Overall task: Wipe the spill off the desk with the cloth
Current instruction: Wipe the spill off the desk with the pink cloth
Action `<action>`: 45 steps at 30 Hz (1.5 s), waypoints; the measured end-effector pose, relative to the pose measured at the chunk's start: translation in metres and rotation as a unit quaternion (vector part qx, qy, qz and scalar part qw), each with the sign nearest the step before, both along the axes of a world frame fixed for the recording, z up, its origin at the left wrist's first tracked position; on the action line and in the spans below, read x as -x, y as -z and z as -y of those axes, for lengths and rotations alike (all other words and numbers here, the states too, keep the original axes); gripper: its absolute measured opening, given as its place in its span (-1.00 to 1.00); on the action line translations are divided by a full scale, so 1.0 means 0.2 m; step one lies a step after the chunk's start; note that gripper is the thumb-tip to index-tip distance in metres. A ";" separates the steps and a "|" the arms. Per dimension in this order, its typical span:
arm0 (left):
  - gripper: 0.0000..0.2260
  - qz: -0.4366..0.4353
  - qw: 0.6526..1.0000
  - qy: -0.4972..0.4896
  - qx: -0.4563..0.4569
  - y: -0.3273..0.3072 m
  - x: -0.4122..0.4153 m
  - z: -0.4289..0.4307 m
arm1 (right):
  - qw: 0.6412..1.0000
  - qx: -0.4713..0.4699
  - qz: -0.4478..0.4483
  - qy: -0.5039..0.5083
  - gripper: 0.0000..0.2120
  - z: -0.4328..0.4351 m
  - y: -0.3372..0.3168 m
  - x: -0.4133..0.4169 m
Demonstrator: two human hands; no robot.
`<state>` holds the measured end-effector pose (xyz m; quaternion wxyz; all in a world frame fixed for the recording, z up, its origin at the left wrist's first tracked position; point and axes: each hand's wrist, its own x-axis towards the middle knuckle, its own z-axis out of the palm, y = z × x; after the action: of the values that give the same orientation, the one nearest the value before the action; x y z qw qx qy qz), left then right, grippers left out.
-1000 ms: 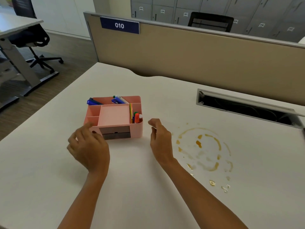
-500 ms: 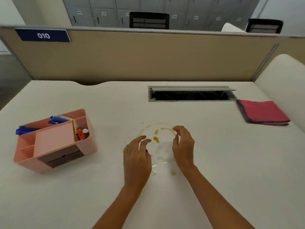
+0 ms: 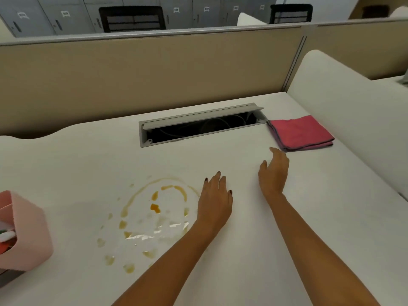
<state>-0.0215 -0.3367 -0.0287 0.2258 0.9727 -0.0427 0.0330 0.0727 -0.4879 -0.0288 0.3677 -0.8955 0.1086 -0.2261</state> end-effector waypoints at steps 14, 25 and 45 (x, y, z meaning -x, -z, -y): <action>-0.48 0.001 0.999 0.044 -0.015 0.18 -0.23 0.15 | 0.950 0.281 -0.123 0.057 -0.79 0.27 0.08 -0.48; -0.57 -0.027 0.995 0.040 0.083 0.10 -0.19 0.14 | 0.918 0.345 -0.193 0.029 -0.86 0.22 -0.02 -0.36; -0.64 0.109 0.971 -0.146 0.153 0.00 0.52 -0.38 | 0.982 -0.113 -0.126 -0.081 -0.68 -0.28 -0.05 0.54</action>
<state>-0.1255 -0.2606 -0.0295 0.3583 0.9129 0.0810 0.1779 -0.0343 -0.4316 -0.0181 0.4674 -0.8752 0.1059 -0.0666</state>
